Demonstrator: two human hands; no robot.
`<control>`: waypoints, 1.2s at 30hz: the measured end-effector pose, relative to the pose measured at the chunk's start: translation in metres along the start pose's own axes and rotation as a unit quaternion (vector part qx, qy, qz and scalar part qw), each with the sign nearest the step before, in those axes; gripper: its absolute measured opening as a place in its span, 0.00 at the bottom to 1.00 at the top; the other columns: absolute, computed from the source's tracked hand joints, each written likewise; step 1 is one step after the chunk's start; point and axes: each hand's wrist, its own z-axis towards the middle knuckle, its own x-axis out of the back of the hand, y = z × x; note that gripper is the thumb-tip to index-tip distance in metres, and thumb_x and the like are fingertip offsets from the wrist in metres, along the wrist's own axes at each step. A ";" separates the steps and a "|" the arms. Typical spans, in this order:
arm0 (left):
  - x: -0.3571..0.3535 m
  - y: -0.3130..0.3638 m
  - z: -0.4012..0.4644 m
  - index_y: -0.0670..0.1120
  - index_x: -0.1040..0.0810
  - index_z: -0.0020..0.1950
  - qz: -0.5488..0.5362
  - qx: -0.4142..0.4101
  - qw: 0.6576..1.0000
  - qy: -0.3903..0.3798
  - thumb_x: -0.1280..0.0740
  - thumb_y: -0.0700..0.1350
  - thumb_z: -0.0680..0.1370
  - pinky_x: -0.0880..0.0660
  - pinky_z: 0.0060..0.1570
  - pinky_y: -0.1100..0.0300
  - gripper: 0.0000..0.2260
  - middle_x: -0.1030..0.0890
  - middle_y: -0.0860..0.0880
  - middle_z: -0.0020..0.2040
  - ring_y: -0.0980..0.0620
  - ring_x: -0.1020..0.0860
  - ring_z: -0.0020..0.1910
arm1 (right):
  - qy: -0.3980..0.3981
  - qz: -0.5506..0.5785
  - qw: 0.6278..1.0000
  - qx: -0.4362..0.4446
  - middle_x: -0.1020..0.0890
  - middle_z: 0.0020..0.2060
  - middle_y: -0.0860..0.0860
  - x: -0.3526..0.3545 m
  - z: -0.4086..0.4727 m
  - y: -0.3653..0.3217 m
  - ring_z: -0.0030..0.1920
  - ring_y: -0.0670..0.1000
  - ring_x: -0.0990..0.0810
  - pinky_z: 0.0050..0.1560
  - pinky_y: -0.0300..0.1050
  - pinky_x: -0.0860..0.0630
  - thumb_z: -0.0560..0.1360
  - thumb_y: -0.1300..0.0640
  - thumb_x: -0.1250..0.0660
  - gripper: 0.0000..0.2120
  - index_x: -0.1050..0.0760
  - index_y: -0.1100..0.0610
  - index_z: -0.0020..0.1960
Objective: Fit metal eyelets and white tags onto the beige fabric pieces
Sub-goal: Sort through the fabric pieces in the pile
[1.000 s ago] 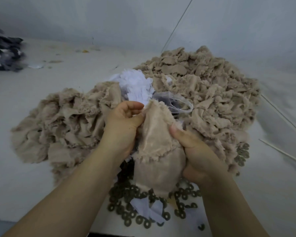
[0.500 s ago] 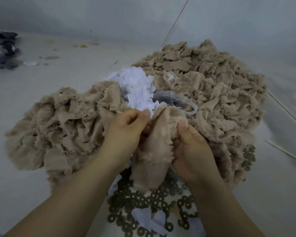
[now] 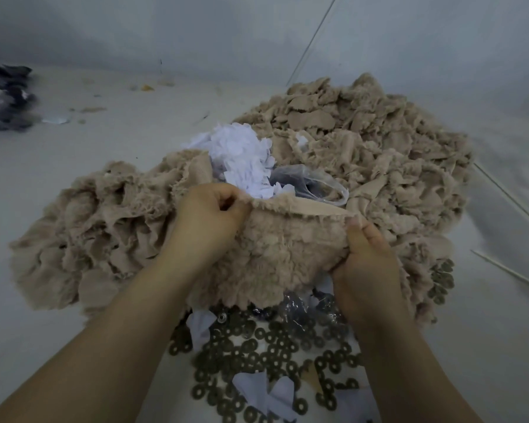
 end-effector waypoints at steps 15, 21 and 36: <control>-0.019 0.050 -0.025 0.36 0.19 0.41 -0.106 0.029 0.969 -0.224 0.39 0.41 0.82 0.29 0.22 0.60 0.14 0.19 0.40 0.30 0.45 0.24 0.22 | -0.244 0.172 0.933 -0.202 0.21 0.34 0.62 -0.022 -0.011 -0.006 0.38 0.59 0.19 0.47 0.52 0.21 0.82 0.46 0.44 0.25 0.21 0.66 0.44; 0.007 0.032 -0.016 0.49 0.19 0.58 0.047 -0.185 0.970 -0.152 0.33 0.29 0.75 0.28 0.38 0.65 0.18 0.22 0.50 0.48 0.54 0.23 0.41 | -0.163 0.150 0.942 -0.254 0.17 0.55 0.61 -0.016 -0.003 0.001 0.51 0.58 0.15 0.47 0.52 0.18 0.81 0.53 0.39 0.17 0.17 0.63 0.55; -0.010 0.026 0.012 0.48 0.27 0.36 0.179 -0.087 0.980 0.011 0.30 0.43 0.77 0.35 0.32 0.59 0.11 0.27 0.54 0.29 0.57 0.28 0.31 | -0.290 0.100 0.928 -0.211 0.27 0.67 0.68 -0.006 -0.007 -0.016 0.65 0.65 0.25 0.70 0.66 0.33 0.66 0.47 0.24 0.31 0.22 0.59 0.66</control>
